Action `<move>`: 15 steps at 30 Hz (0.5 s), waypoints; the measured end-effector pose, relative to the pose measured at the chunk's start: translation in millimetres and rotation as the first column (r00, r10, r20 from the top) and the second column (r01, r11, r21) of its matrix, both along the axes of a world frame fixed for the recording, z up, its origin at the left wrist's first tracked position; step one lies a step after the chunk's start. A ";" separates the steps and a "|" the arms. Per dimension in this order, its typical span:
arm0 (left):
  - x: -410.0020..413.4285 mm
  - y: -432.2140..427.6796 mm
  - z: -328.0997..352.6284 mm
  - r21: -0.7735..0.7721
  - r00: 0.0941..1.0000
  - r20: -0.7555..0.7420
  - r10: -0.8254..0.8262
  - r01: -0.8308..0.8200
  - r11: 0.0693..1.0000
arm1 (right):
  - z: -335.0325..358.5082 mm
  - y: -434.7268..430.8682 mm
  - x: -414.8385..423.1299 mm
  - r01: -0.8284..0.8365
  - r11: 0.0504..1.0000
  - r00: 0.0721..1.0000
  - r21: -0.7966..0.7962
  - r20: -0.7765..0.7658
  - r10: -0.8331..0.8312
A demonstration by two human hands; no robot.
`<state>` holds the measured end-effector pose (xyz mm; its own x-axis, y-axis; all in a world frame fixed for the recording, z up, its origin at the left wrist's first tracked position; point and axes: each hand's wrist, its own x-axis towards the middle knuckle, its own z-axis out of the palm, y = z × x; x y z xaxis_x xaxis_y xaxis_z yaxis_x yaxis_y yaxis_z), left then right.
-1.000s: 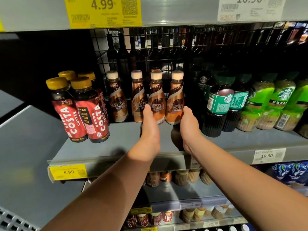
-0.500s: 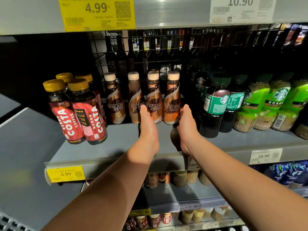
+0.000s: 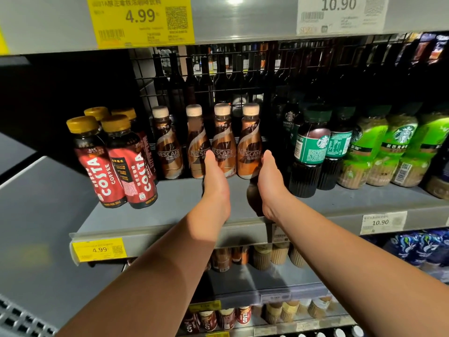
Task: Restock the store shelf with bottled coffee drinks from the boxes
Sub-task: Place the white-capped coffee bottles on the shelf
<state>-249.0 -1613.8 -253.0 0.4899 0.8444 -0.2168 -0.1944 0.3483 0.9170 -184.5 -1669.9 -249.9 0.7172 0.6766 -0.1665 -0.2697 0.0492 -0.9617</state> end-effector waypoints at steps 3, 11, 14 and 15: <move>-3.4 0.2 1.3 0.005 0.999 -0.037 -0.039 0.039 0.999 | -1.0 -0.9 -2.3 0.001 1.000 0.999 -0.017 0.041 0.000; 5.5 1.5 4.2 0.005 0.996 -0.067 -0.050 0.050 0.999 | -4.4 1.4 0.9 -0.013 1.000 0.998 -0.016 0.058 0.014; 5.8 1.7 4.4 0.026 0.997 -0.072 -0.042 0.044 0.999 | -5.9 1.6 3.3 -0.006 1.000 0.998 -0.019 0.064 0.007; 5.4 1.5 4.5 0.032 0.996 -0.073 -0.042 0.044 0.999 | -5.9 1.2 3.0 -0.003 1.000 0.998 -0.022 0.067 0.004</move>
